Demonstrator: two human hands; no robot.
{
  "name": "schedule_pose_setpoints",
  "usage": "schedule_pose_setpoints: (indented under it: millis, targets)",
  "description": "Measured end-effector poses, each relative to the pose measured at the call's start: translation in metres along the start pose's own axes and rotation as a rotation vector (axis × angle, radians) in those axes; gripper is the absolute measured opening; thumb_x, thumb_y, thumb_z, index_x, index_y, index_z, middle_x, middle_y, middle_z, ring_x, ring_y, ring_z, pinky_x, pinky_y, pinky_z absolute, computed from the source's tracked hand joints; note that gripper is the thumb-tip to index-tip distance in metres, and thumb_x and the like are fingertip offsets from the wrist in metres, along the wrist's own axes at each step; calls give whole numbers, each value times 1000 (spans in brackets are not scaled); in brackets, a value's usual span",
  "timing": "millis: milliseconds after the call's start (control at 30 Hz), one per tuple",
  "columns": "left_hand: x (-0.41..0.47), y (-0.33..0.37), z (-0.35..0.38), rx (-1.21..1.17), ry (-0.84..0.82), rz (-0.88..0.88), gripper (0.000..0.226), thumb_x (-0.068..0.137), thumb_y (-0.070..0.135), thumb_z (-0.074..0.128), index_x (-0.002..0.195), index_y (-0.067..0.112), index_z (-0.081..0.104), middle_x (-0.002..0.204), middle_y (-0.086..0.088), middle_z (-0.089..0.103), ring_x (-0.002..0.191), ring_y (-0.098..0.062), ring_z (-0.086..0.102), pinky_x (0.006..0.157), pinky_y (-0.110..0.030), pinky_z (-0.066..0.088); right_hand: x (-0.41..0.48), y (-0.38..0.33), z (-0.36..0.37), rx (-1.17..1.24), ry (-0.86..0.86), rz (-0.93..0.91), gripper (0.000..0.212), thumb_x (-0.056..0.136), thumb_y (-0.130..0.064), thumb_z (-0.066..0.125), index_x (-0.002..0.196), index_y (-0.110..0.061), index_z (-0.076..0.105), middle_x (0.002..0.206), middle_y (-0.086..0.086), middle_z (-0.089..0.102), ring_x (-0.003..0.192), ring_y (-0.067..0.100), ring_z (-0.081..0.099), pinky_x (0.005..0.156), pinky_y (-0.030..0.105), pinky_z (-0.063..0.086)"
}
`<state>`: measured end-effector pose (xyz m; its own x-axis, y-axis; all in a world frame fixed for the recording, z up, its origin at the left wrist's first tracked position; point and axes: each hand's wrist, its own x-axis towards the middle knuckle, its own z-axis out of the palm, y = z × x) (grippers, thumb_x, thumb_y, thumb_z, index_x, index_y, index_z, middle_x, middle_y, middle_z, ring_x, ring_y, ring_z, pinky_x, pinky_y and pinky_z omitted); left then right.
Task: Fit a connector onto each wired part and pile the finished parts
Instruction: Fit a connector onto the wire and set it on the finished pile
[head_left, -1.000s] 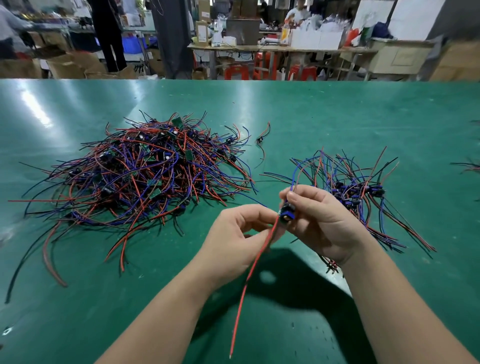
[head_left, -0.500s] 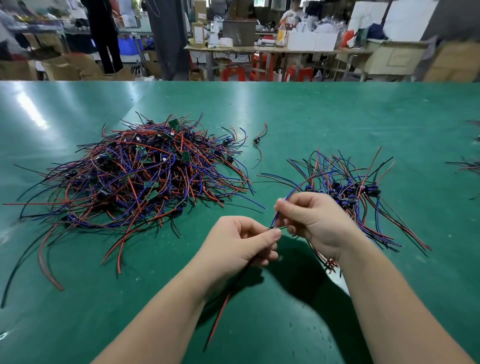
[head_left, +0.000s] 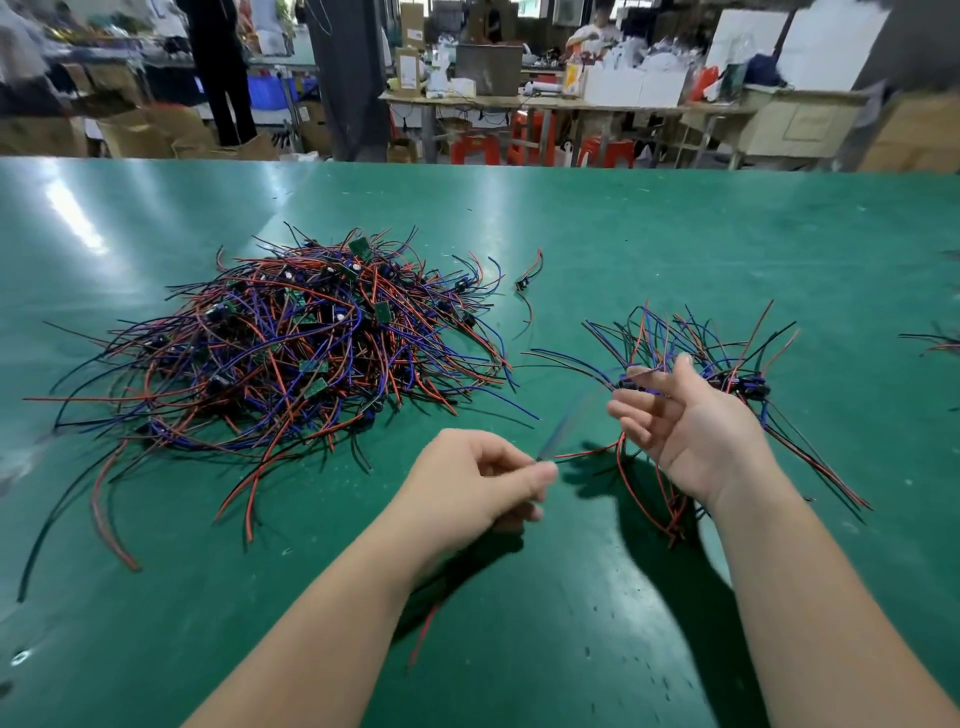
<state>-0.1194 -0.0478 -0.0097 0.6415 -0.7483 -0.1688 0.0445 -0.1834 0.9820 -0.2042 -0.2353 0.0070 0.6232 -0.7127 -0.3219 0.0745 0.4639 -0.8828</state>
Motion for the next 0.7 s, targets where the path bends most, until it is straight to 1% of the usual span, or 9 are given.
schedule_pose_setpoints:
  millis: [100, 200, 267, 333, 400, 467, 533, 600, 700]
  targets:
    - [6, 6, -8, -268, 185, 13, 12, 78, 15, 74, 78, 5, 67, 69, -9, 72, 57, -13, 67, 50, -19, 53, -7, 9, 13, -151, -4, -61, 31, 99, -34, 47, 96, -6, 60, 78, 15, 65, 51, 20, 67, 43, 23, 51]
    - [10, 3, -10, -289, 250, 65, 4, 77, 12, 74, 78, 11, 70, 68, -6, 73, 57, -13, 69, 50, -18, 52, -21, 27, 28, -392, -239, -195, 9, 85, -23, 69, 89, -16, 72, 76, 10, 69, 53, 19, 65, 44, 25, 49]
    - [11, -3, -9, -121, 238, 160, 12, 80, 7, 72, 78, 19, 75, 72, -1, 74, 63, -13, 70, 57, -21, 55, -28, 37, 36, -551, -337, -301, 13, 77, -23, 77, 90, -21, 76, 80, 10, 72, 61, 21, 67, 55, 33, 54]
    - [12, -8, -7, 213, 238, 310, 21, 84, 6, 68, 89, 25, 76, 82, 7, 75, 75, -6, 70, 72, -21, 54, -31, 39, 40, -606, -299, -387, 20, 73, -19, 81, 93, -21, 76, 81, 9, 73, 66, 23, 67, 66, 39, 55]
    - [10, -11, -4, 440, 224, 437, 26, 82, 13, 64, 102, 26, 74, 93, 16, 74, 85, 1, 67, 81, -16, 50, -28, 37, 39, -556, -268, -408, 15, 74, -11, 80, 86, -18, 75, 74, 6, 73, 63, 20, 69, 61, 36, 57]
    - [9, -11, -4, 552, 218, 504, 32, 81, 11, 65, 110, 21, 72, 104, 10, 71, 95, -4, 65, 87, -15, 47, -25, 32, 35, -499, -245, -399, 11, 76, -6, 77, 82, -14, 74, 65, 1, 71, 57, 16, 67, 51, 26, 54]
    - [11, -10, -9, 694, 306, 557, 32, 80, 4, 67, 110, 14, 72, 113, -2, 67, 107, -15, 60, 97, -15, 37, -19, 24, 26, -448, -147, -441, 15, 78, -3, 75, 90, -11, 72, 62, 0, 69, 52, 16, 66, 47, 22, 51]
    - [15, -10, -21, 832, 504, 529, 32, 79, 5, 68, 109, 14, 72, 123, -10, 61, 116, -26, 51, 103, -23, 27, -10, 8, 10, -441, 48, -560, 21, 79, -4, 75, 94, -16, 68, 66, 3, 70, 50, 16, 66, 46, 21, 50]
    - [15, -10, -43, 961, 721, 234, 35, 83, 16, 63, 117, 21, 66, 136, -11, 48, 126, -31, 37, 106, -41, 28, 8, -16, -26, -565, 401, -738, 19, 78, -11, 76, 82, -18, 60, 74, 9, 70, 57, 16, 68, 55, 27, 53]
